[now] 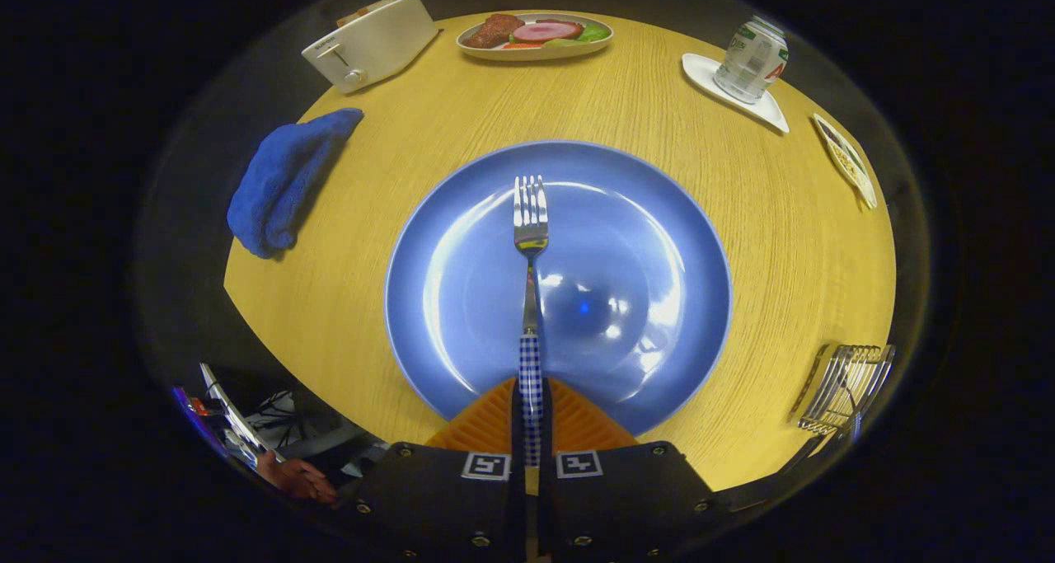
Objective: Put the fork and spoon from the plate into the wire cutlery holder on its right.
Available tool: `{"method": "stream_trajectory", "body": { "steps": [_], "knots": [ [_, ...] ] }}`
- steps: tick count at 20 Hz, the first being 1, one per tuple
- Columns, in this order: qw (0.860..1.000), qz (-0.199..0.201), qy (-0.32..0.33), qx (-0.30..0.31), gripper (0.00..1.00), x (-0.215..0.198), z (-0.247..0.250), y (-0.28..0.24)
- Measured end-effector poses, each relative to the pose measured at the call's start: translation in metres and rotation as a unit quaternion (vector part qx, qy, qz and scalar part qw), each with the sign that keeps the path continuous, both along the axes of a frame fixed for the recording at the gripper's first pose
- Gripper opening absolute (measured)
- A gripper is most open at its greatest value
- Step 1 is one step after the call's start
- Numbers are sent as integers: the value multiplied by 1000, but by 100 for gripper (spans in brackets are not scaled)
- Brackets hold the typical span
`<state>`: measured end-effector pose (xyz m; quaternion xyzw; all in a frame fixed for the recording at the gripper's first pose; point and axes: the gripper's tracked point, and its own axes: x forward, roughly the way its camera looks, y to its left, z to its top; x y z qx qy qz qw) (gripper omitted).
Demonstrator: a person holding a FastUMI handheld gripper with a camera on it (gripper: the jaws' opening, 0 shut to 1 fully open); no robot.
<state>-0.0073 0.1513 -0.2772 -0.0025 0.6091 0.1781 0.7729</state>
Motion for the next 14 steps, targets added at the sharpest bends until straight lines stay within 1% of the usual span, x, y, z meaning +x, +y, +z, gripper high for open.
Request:
{"method": "stream_trajectory", "body": {
  "steps": [1,4,7,8,10,11,14],
  "knots": [
    [1000,6,6,5,6,-4,5,-2],
    [1000,6,9,16,6,-10,25,-17],
    [998,4,29,50,6,-25,50,-31],
    [998,6,37,55,6,-31,58,-39],
    [998,7,40,46,6,-40,72,-69],
    [998,4,46,43,6,-45,77,-82],
    [997,-21,63,41,6,-59,83,-114]
  ]
}}
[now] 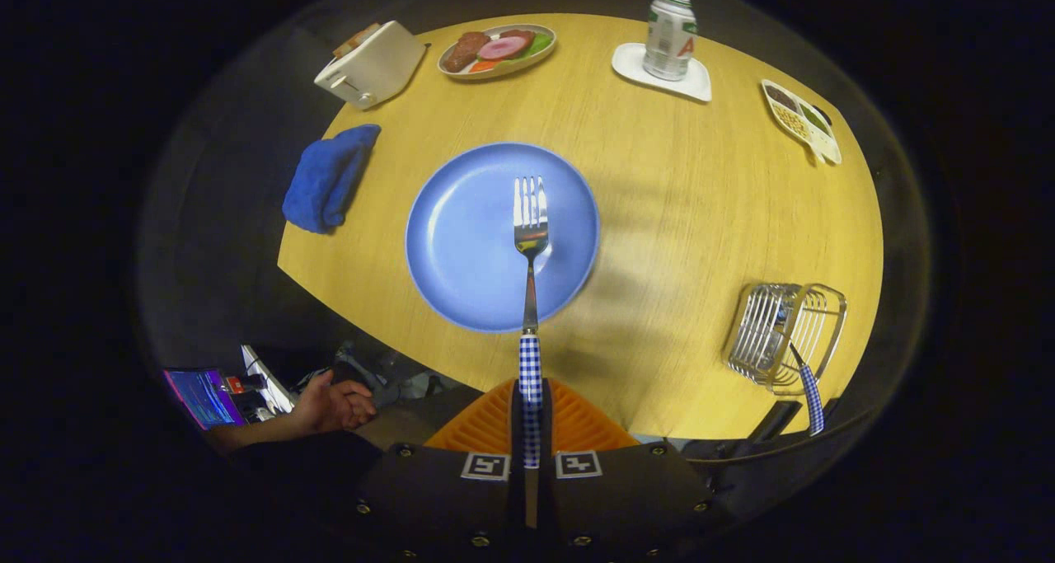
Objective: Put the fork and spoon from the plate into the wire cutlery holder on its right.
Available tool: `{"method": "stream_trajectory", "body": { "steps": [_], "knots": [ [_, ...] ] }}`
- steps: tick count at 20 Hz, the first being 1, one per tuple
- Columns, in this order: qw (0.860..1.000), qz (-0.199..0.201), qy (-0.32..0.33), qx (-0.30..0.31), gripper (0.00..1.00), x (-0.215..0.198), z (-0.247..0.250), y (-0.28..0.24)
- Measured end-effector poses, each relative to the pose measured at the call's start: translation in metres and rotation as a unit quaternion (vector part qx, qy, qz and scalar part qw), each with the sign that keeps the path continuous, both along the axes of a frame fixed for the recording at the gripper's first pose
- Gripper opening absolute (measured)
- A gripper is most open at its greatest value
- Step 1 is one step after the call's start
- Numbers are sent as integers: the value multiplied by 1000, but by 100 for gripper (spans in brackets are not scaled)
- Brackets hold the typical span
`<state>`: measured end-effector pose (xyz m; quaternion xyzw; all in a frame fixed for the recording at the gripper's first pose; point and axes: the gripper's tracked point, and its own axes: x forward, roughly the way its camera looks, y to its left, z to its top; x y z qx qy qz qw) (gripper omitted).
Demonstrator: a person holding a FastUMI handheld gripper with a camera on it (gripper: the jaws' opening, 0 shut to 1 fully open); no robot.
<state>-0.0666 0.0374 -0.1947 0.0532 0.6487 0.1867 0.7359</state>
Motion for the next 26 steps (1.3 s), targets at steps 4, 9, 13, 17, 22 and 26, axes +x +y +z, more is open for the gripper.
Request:
{"method": "stream_trajectory", "body": {
  "steps": [4,9,13,17,22,26],
  "knots": [
    [1000,-27,14,2,6,-15,12,-36],
    [995,-80,53,35,6,-38,29,-78],
    [989,-119,81,18,6,-47,33,-122],
    [981,-159,112,7,6,-51,27,-143],
    [972,-171,162,-5,6,-57,18,-157],
    [966,-183,184,-6,6,-41,9,-160]
  ]
}}
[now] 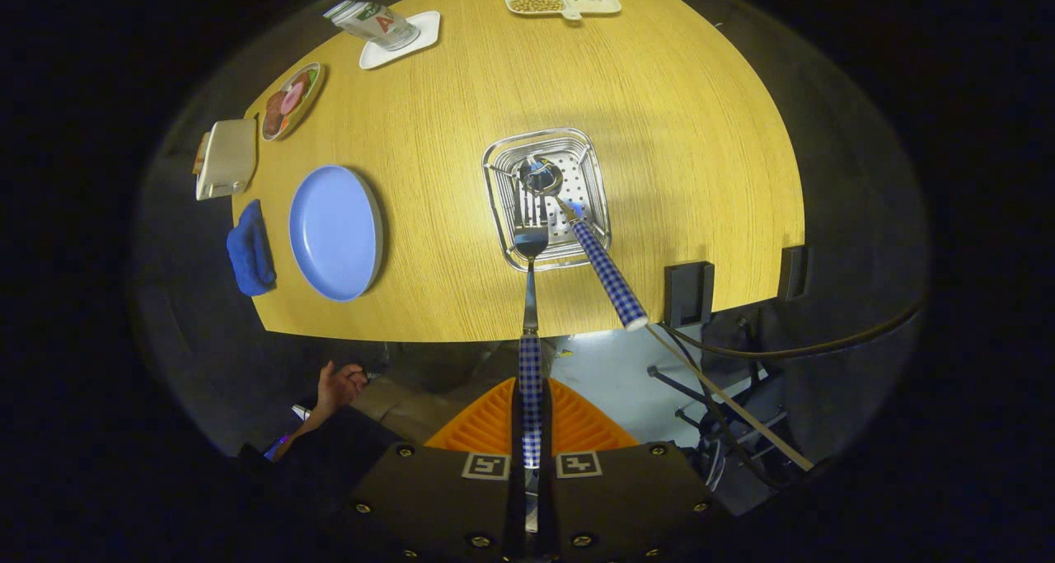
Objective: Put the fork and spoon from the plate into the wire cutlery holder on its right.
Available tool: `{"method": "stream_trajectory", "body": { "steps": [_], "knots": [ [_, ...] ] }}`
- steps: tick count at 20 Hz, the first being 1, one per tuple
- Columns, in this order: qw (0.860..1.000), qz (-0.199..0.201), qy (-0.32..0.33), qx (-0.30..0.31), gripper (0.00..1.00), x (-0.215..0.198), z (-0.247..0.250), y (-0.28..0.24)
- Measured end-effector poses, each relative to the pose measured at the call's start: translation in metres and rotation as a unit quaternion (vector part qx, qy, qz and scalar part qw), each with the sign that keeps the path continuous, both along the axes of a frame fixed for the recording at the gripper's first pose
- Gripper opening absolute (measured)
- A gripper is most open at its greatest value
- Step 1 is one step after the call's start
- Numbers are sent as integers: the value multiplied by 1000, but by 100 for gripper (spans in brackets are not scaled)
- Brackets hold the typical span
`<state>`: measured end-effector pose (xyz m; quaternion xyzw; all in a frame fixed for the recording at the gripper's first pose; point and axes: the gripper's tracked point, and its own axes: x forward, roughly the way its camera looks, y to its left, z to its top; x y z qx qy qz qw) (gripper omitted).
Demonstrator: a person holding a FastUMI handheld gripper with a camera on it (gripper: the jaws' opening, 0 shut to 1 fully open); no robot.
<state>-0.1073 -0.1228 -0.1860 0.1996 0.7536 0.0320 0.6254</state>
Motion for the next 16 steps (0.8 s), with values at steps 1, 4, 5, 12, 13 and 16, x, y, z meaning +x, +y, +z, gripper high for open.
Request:
{"method": "stream_trajectory", "body": {
  "steps": [1,4,5,12,13,16],
  "knots": [
    [1000,-5,10,6,6,1,-1,4],
    [999,2,35,7,6,7,-9,7],
    [999,6,42,5,6,9,-12,6],
    [997,12,81,13,6,19,-17,8],
    [996,12,86,12,6,21,-18,6],
    [995,5,96,18,8,26,-17,3]
  ]
}}
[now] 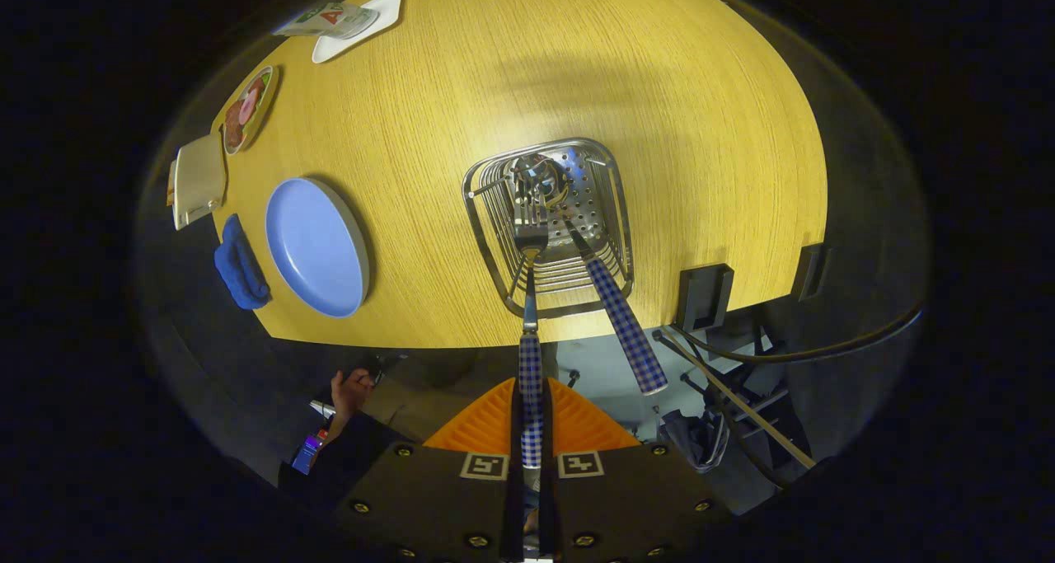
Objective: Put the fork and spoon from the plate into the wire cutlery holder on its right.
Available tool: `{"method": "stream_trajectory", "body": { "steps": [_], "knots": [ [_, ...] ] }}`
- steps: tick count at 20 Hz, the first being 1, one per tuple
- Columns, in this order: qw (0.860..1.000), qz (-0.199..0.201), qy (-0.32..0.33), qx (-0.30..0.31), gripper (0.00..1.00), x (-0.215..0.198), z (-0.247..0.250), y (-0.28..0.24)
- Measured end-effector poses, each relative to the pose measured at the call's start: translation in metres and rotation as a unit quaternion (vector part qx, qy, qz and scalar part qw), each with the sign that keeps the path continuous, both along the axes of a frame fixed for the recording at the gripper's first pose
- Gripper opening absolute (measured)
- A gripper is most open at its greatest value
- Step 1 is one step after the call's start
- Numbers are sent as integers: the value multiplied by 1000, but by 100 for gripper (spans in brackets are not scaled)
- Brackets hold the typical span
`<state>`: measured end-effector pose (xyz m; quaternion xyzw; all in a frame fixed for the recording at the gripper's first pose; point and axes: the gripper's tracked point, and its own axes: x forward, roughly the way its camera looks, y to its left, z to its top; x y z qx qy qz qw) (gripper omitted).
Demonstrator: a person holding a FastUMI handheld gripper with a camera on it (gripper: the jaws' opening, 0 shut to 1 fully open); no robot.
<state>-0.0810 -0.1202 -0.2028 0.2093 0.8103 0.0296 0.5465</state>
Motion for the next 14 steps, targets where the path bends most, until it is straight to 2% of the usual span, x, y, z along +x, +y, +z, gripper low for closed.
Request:
{"method": "stream_trajectory", "body": {
  "steps": [8,10,12,14],
  "knots": [
    [1000,-9,-15,6,14,9,3,-10],
    [999,-2,-34,-2,24,7,6,-11],
    [998,7,-58,-13,54,3,9,-15],
    [997,7,-78,-18,100,-3,16,-12]
  ]
}}
